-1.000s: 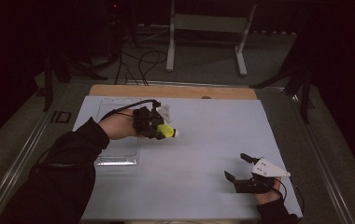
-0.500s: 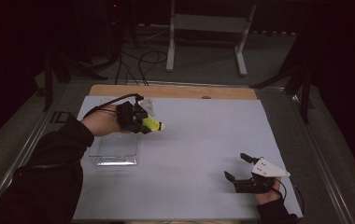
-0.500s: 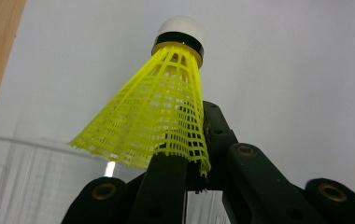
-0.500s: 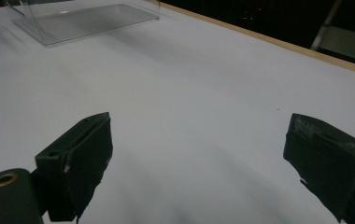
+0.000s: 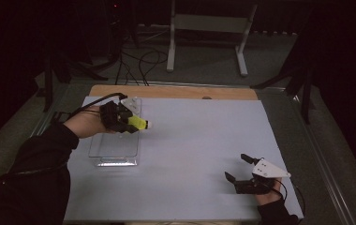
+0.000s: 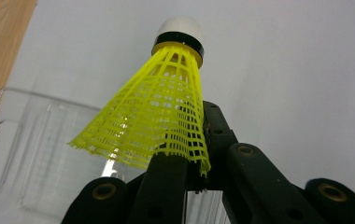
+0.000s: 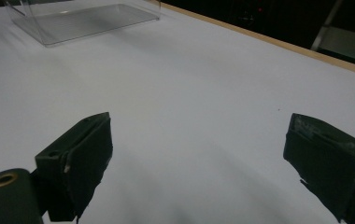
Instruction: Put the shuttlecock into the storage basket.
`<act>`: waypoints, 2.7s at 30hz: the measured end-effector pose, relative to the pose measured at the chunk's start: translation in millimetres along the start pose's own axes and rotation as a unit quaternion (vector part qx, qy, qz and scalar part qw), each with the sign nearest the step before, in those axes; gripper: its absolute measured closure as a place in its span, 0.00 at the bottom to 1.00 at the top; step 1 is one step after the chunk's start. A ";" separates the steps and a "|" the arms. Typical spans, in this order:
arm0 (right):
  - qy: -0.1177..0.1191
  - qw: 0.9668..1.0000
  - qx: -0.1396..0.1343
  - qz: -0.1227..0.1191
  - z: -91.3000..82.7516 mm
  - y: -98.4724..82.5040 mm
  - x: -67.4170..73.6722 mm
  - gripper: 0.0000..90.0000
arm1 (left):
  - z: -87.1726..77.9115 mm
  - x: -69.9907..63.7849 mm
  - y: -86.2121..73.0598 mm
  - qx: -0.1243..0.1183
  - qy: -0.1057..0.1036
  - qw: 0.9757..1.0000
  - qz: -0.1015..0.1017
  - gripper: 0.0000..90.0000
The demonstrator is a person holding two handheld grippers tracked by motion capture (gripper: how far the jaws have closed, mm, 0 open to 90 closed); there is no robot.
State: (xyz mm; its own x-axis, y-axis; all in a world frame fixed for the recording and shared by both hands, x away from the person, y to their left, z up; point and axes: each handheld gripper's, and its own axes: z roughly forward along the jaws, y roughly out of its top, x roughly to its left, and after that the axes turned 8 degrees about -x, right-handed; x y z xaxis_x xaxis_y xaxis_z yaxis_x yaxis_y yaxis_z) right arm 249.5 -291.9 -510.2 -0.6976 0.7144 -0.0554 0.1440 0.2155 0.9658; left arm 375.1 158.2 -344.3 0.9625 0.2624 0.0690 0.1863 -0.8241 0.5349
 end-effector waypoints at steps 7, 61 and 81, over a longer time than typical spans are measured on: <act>0.000 1.000 0.000 0.000 0.2 0.0 0.1 0.09 | -8.4 1.4 -15.5 0.004 0.008 1.000 -0.013 0.99; 0.005 1.000 0.004 0.002 1.6 -0.1 0.2 0.09 | 37.1 -6.1 -74.6 0.063 -0.033 0.997 -0.034 0.99; 0.006 1.000 0.006 0.003 1.8 -0.6 -0.1 0.09 | 56.7 -3.3 -75.7 0.101 -0.044 0.992 -0.055 0.98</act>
State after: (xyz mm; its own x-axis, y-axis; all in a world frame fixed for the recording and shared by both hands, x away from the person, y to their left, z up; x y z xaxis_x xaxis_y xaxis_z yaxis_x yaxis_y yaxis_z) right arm 250.7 -290.9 -511.3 -0.7055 0.7071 -0.0466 0.1570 0.2200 0.9628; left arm 368.9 191.3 -432.7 0.9459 0.3190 -0.0589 0.3185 -0.8789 0.3552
